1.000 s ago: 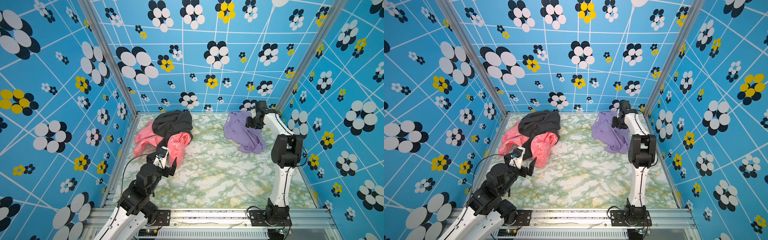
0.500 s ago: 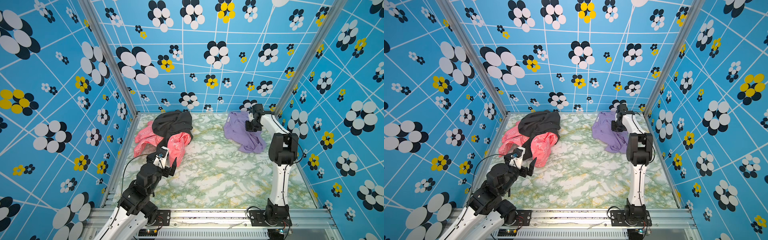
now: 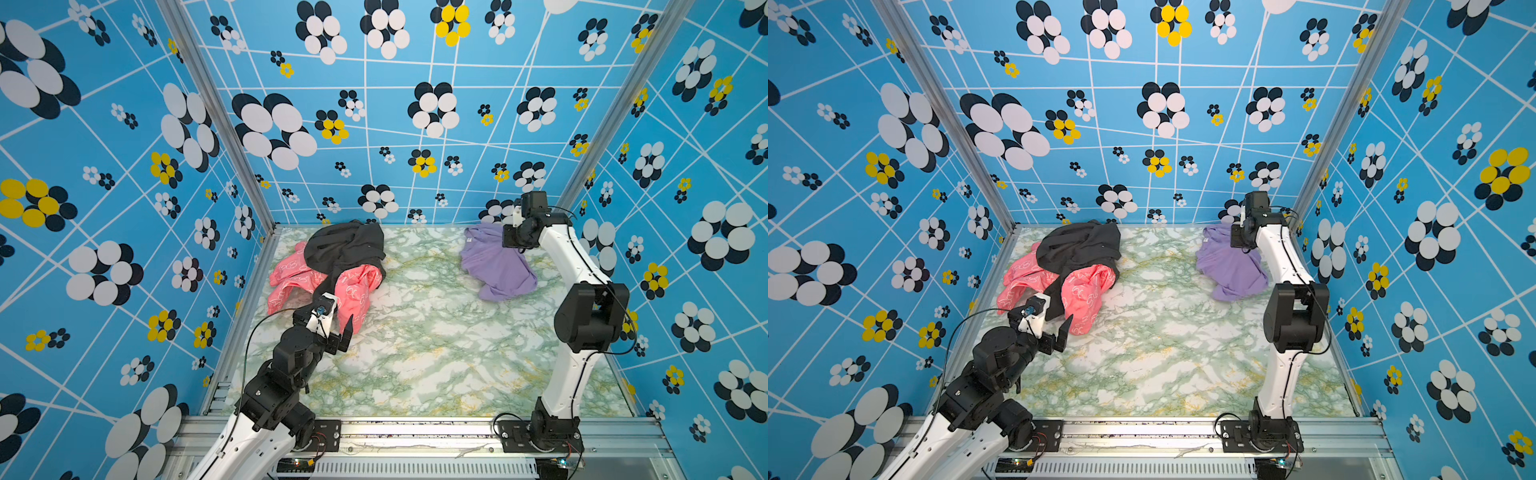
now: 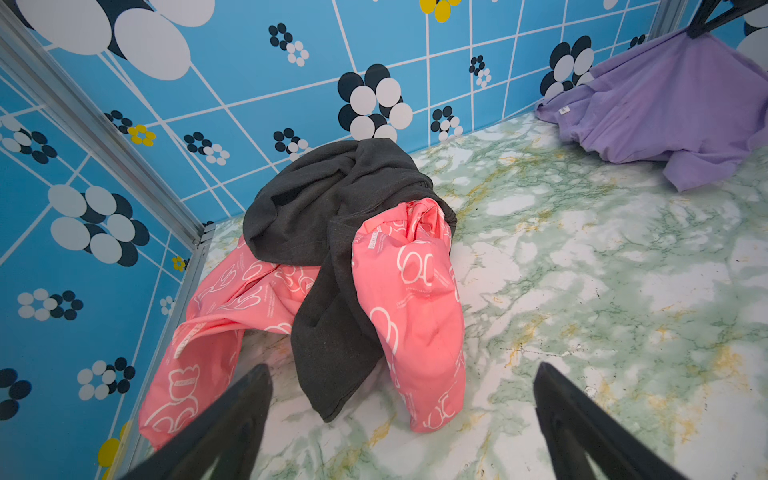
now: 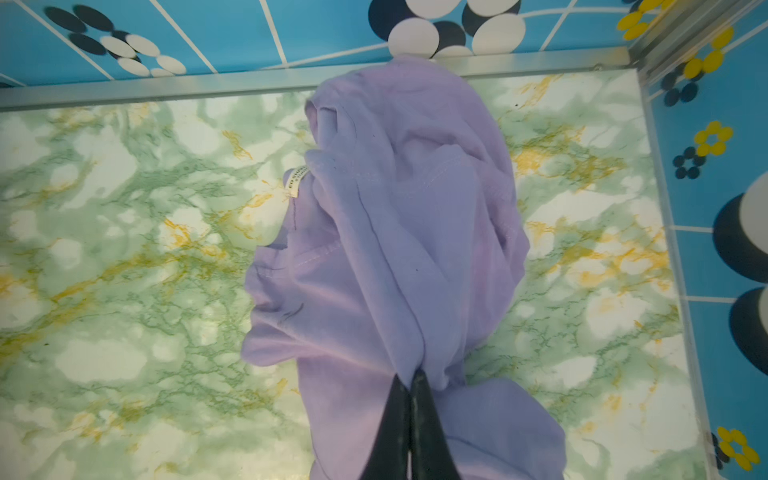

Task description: Pick out a specific cloth from the pile

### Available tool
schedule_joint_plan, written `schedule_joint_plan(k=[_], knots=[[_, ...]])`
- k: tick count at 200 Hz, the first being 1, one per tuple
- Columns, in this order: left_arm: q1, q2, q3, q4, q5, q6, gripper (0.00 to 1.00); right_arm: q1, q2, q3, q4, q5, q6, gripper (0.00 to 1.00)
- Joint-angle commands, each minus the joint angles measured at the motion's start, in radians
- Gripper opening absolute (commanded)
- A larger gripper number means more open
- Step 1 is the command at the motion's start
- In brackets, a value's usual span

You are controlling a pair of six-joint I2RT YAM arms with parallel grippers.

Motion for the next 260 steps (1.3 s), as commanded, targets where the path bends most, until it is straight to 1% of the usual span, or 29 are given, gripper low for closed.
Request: schedule_joint_plan(k=[1,29,34,44,58,72,80,84,92,97,144,173,202,229,241,245,254,260], knots=[[0.009,-0.005,-0.007,0.002,0.003,0.015,0.99,-0.003,-0.112,-0.101,0.07,0.058,-0.012,0.0],[0.009,-0.006,-0.006,0.003,0.005,0.015,0.99,-0.003,-0.233,-0.298,0.159,0.082,-0.01,0.01],[0.009,-0.006,-0.006,0.003,0.005,0.015,0.99,-0.003,-0.247,-0.326,0.166,0.076,-0.008,0.08],[0.009,-0.007,-0.007,0.003,0.006,0.015,0.99,-0.004,-0.265,-0.363,0.168,0.053,-0.006,0.3],[0.008,-0.006,-0.006,0.003,0.007,0.014,0.99,-0.005,-0.276,-0.378,0.151,-0.01,-0.002,0.5],[0.009,-0.006,-0.007,0.005,0.009,0.013,0.99,-0.005,-0.279,-0.372,0.133,-0.061,0.016,0.58],[0.009,-0.005,-0.009,0.005,0.009,0.013,0.99,-0.005,-0.281,-0.371,0.131,-0.083,0.028,0.6],[0.009,-0.005,-0.008,0.005,0.009,0.014,0.99,-0.005,-0.282,-0.369,0.133,-0.09,0.037,0.64],[0.009,-0.005,-0.006,0.005,0.009,0.013,0.99,-0.005,-0.281,-0.363,0.136,-0.104,0.054,0.65],[0.009,-0.005,-0.006,0.005,0.009,0.013,0.99,-0.005,-0.278,-0.359,0.139,-0.109,0.063,0.69],[0.009,-0.014,-0.006,0.0,0.003,0.013,0.99,-0.005,-0.216,-0.313,0.103,-0.141,0.104,0.72],[0.009,-0.01,-0.008,0.005,0.006,0.013,0.99,-0.005,-0.255,-0.367,0.146,-0.154,0.105,0.75],[0.008,-0.011,-0.008,0.006,-0.007,0.008,0.99,-0.004,-0.367,-0.487,0.276,-0.144,0.127,0.78],[0.009,-0.022,-0.009,0.033,-0.029,-0.024,0.99,-0.005,-0.507,-0.669,0.466,-0.141,0.153,0.81],[0.01,-0.019,-0.01,0.051,-0.059,-0.061,0.99,-0.004,-0.569,-0.761,0.559,-0.135,0.161,0.84],[0.01,-0.016,-0.008,0.057,-0.074,-0.074,0.99,-0.003,-0.588,-0.794,0.592,-0.133,0.162,0.87],[0.012,-0.005,-0.009,0.075,-0.119,-0.104,0.99,-0.004,-0.628,-0.865,0.665,-0.127,0.162,0.88],[0.014,0.007,-0.011,0.087,-0.15,-0.115,0.99,-0.003,-0.652,-0.913,0.711,-0.12,0.16,0.92]])
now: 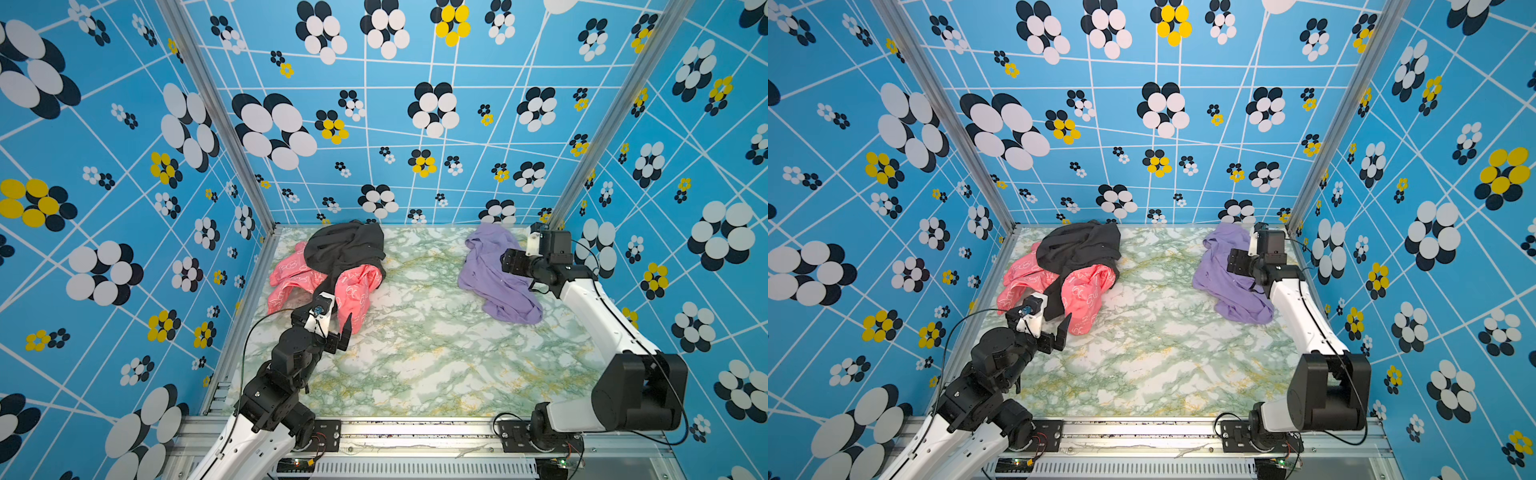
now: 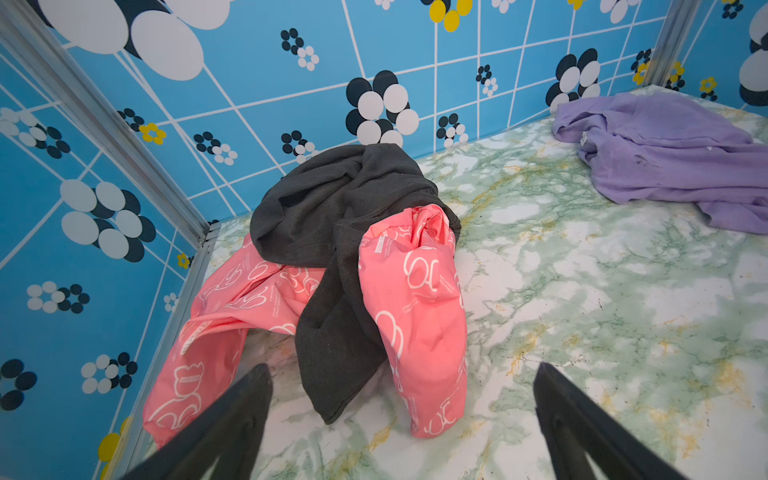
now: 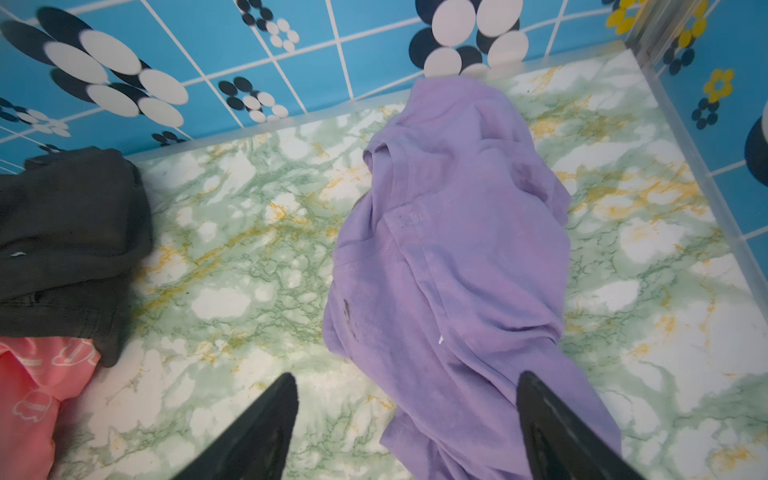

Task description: Pick out a specific cloth from the pile

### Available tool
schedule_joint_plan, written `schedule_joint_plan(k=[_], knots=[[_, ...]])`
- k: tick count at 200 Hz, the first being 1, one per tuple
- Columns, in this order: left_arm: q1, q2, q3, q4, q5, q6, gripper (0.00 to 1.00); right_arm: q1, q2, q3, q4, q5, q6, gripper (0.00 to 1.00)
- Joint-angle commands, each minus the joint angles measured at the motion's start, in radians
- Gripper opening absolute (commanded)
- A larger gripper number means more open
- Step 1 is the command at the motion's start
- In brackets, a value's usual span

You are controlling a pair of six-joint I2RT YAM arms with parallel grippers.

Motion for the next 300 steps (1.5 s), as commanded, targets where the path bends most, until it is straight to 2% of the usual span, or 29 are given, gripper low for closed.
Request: schedule_joint_plan(k=[1,34,60,94,108,117,143,189,226,249,300], knots=[[0.014,0.018,-0.011,0.073,-0.115,-0.077,0.99,-0.003,-0.084,-0.15,0.254,0.01,0.019,0.93],[0.065,0.101,-0.065,0.242,-0.144,-0.057,0.99,-0.002,-0.154,-0.373,0.473,0.072,-0.016,0.98],[0.187,0.208,-0.115,0.378,-0.106,-0.118,0.99,-0.002,-0.135,-0.494,0.616,0.112,-0.044,0.99],[0.353,0.349,-0.201,0.604,-0.03,-0.164,0.99,-0.002,-0.071,-0.584,0.777,0.133,-0.064,0.99],[0.39,0.406,-0.223,0.686,-0.035,-0.165,0.99,-0.003,-0.067,-0.562,0.718,0.119,-0.097,0.99],[0.409,0.439,-0.233,0.727,-0.042,-0.161,0.99,-0.003,-0.059,-0.575,0.753,0.114,-0.12,0.99],[0.431,0.538,-0.273,0.876,-0.041,-0.15,0.99,-0.004,-0.035,-0.675,0.963,0.119,-0.163,0.99],[0.44,0.737,-0.323,1.15,-0.009,-0.099,0.99,-0.003,0.084,-0.727,1.145,0.09,-0.177,0.99],[0.453,0.897,-0.317,1.314,0.07,-0.084,0.99,-0.002,0.185,-0.744,1.278,0.081,-0.179,0.99],[0.454,0.978,-0.291,1.351,0.097,-0.076,0.99,-0.004,0.161,-0.714,1.179,0.085,-0.178,0.99],[0.456,1.131,-0.239,1.394,0.116,-0.068,0.99,-0.004,0.171,-0.703,1.175,0.131,-0.163,0.99]])
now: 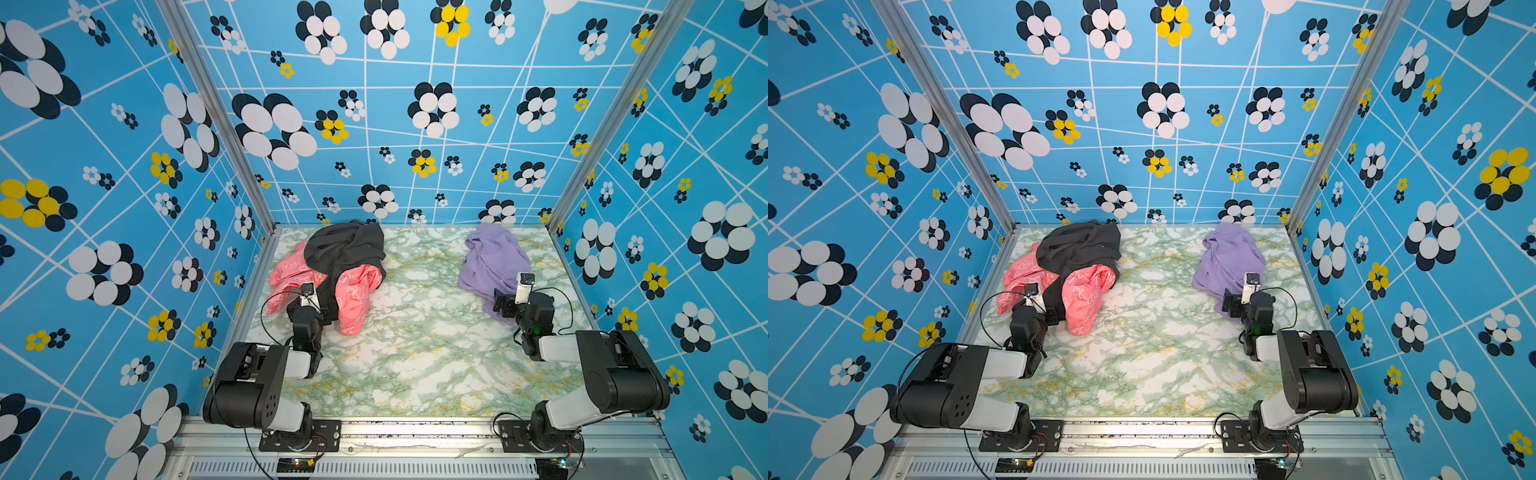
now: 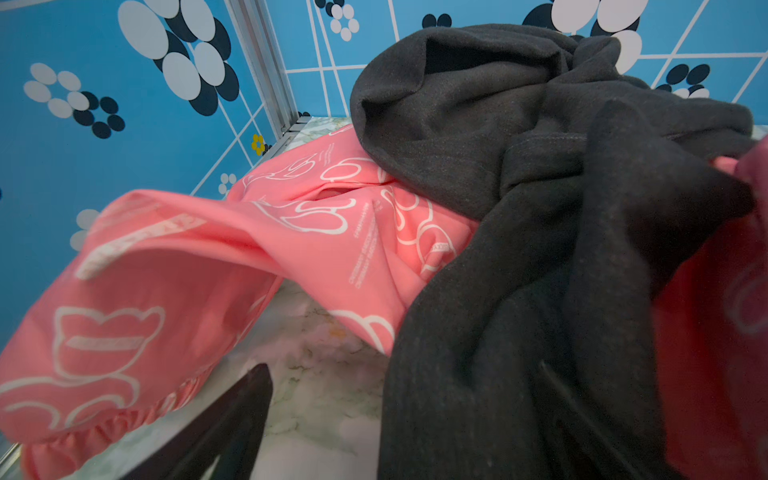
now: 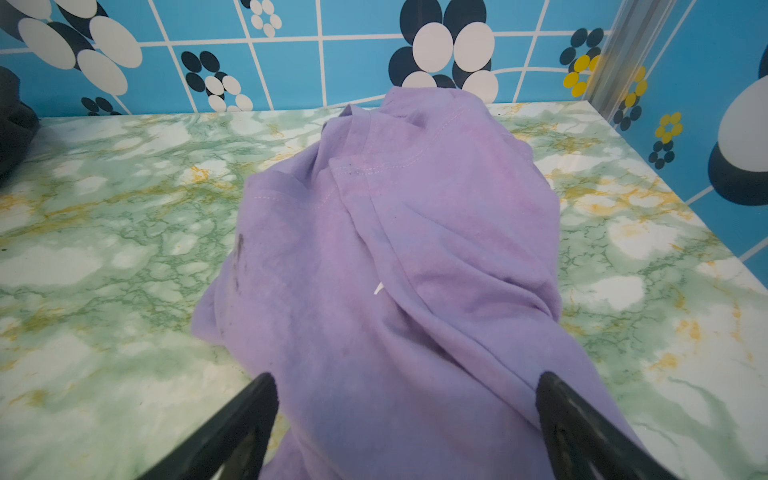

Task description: Pick out a specific cloth from the pile

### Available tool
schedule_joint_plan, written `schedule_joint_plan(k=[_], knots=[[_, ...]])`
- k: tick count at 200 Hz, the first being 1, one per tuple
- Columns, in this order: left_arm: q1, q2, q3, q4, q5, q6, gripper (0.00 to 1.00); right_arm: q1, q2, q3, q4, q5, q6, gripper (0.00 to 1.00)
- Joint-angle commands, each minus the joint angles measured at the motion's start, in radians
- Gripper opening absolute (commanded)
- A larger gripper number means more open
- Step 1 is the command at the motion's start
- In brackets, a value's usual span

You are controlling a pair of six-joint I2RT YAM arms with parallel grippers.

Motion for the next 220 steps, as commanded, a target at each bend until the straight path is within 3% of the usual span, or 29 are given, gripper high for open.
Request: schedule_joint_plan(k=[1,9,43,220], knots=[[0.01,0.059,0.043,0.065,0.031,0.02,0.99,-0.004,-0.001,0.02,0.003,0.034,0.004,0.99],[0.011,0.078,0.052,0.086,0.026,0.032,0.99,-0.003,0.0,0.019,0.002,0.04,0.005,0.99],[0.013,0.06,0.136,-0.107,0.002,0.005,0.99,0.001,-0.002,0.018,0.004,0.05,0.004,0.99],[0.021,0.062,0.131,-0.093,0.002,-0.002,0.99,0.0,0.0,0.025,-0.009,0.05,0.004,0.99]])
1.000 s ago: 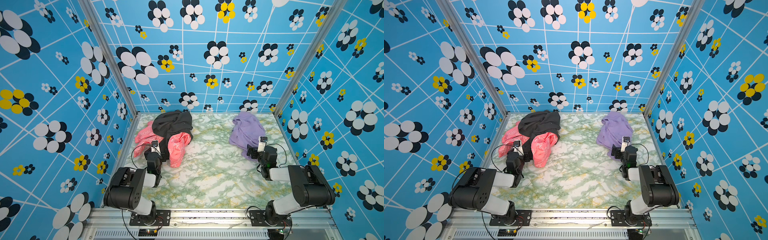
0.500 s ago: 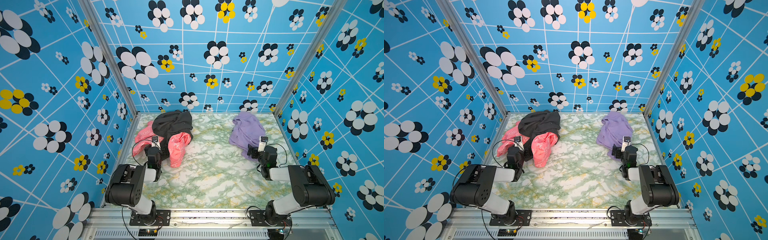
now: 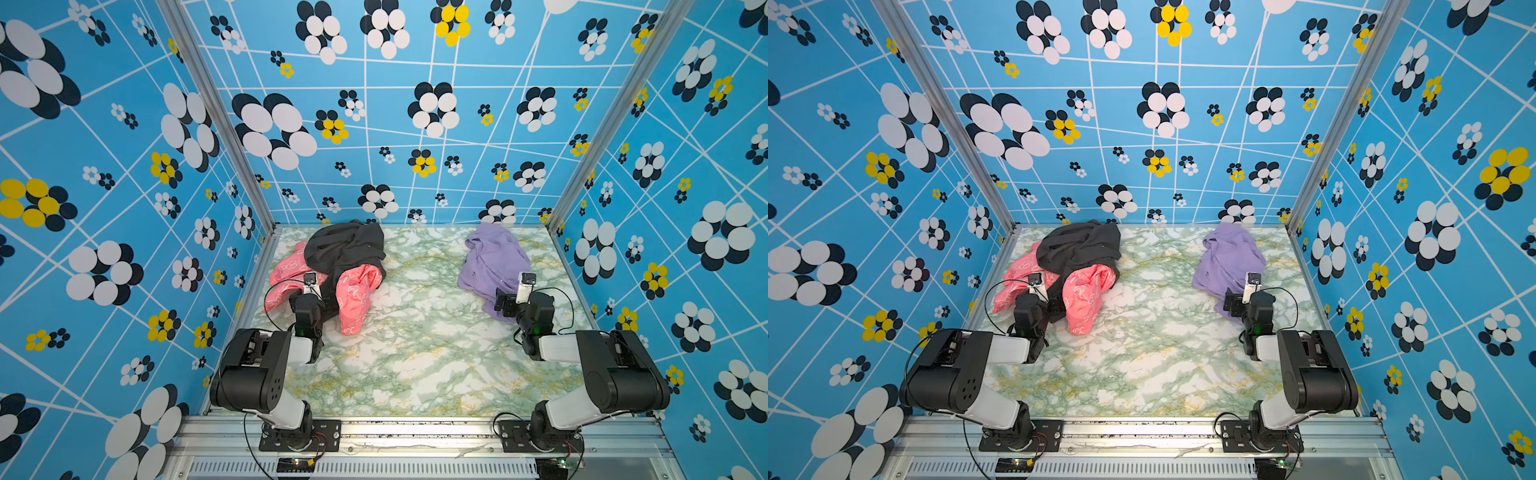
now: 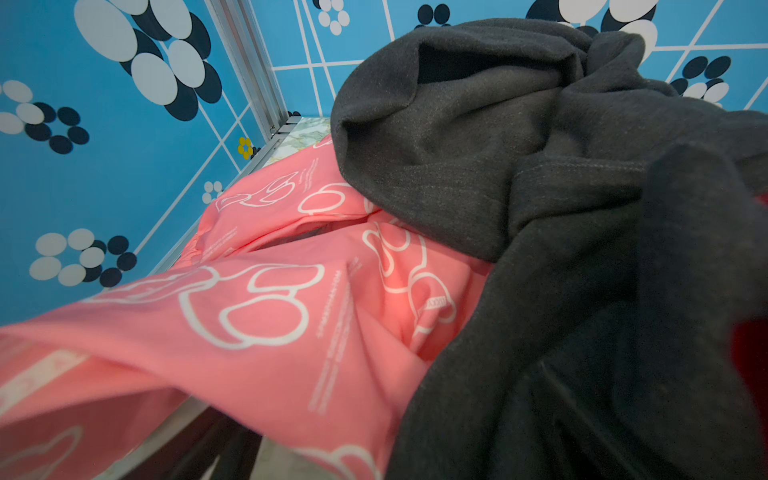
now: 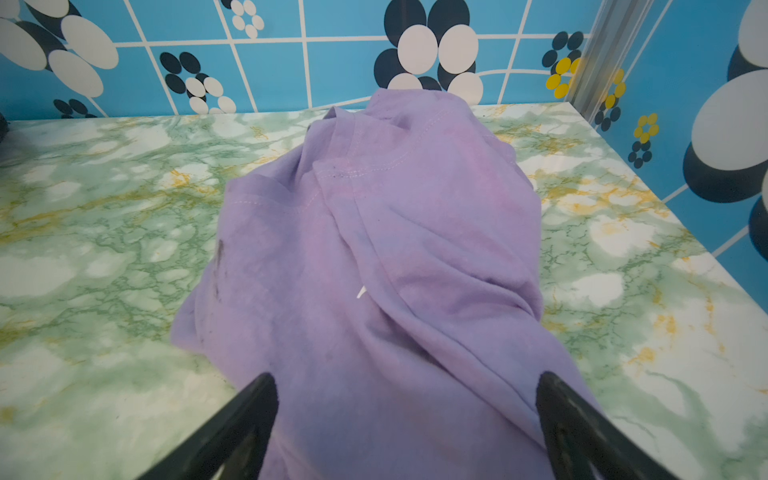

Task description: Pick out a specific cloth from the pile

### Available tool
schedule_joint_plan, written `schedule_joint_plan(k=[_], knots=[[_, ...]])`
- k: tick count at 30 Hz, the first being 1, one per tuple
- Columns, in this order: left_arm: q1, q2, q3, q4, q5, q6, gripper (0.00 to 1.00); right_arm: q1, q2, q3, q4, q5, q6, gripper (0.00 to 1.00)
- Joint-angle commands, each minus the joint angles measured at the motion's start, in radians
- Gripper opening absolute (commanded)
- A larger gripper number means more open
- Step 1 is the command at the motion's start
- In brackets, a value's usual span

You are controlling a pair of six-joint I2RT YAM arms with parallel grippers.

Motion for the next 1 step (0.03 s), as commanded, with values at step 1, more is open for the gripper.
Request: schedule_joint_plan(k=[1], knots=[[0.008,0.003,0.012,-0.006,-0.007,-0.008,0.99,0.0,0.001,0.021,-0.008,0.013,0.003,0.99]])
